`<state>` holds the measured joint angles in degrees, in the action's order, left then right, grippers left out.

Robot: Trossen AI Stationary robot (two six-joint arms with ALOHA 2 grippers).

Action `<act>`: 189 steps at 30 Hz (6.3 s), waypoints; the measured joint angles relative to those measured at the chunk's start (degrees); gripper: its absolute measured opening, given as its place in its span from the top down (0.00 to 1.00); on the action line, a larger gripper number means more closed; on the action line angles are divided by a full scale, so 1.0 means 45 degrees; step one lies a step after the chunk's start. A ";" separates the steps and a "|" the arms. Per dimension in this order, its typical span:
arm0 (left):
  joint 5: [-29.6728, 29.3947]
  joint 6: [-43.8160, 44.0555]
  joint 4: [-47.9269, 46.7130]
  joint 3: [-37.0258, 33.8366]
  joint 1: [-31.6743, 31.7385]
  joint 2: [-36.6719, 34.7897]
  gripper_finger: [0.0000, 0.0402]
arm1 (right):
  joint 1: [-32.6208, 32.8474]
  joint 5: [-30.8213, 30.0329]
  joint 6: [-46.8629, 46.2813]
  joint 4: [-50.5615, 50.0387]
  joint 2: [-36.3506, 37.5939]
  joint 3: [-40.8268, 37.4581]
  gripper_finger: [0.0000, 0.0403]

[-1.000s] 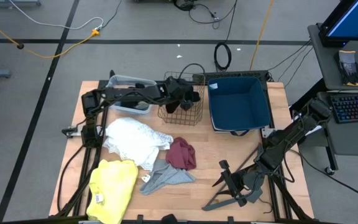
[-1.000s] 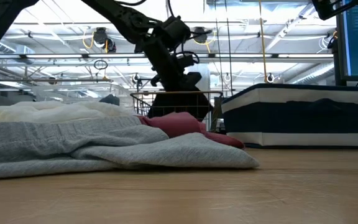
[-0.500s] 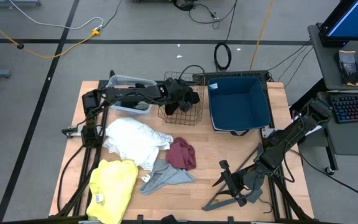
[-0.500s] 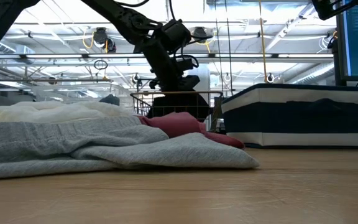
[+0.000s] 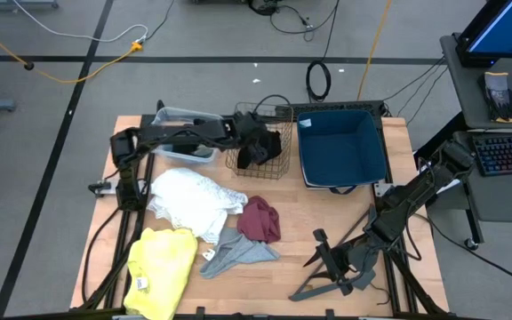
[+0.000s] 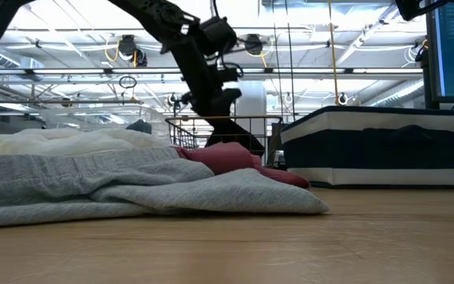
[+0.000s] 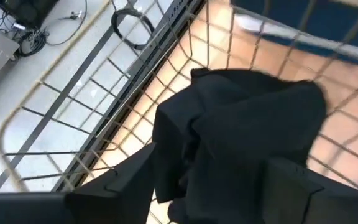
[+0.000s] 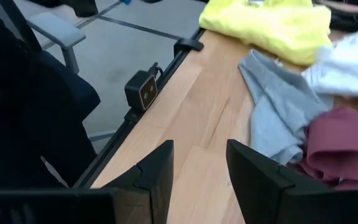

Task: Pick & Place Cloths
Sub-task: Put the black underwear into the wire basket, then put the pink underwear into the wire basket

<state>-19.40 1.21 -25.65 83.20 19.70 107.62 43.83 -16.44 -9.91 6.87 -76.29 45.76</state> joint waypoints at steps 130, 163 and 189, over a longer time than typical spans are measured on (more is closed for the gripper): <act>-0.0811 0.1218 0.4527 -1.1332 -0.7508 -1.2116 0.36 | -0.6630 0.1655 0.0008 0.0036 -0.7674 0.3152 0.54; -0.0642 0.1072 0.5909 -1.1322 -0.8320 -1.2107 0.36 | -0.6152 0.1609 0.1099 0.0528 -0.3497 0.3109 0.96; 0.1424 0.0315 1.4044 -1.1302 -0.8212 -0.8262 0.36 | -0.5829 0.0069 0.2828 0.3567 -0.1695 0.3118 0.96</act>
<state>-12.99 2.62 37.55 32.34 -17.25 70.45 17.61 -16.14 2.82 22.92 -83.92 59.79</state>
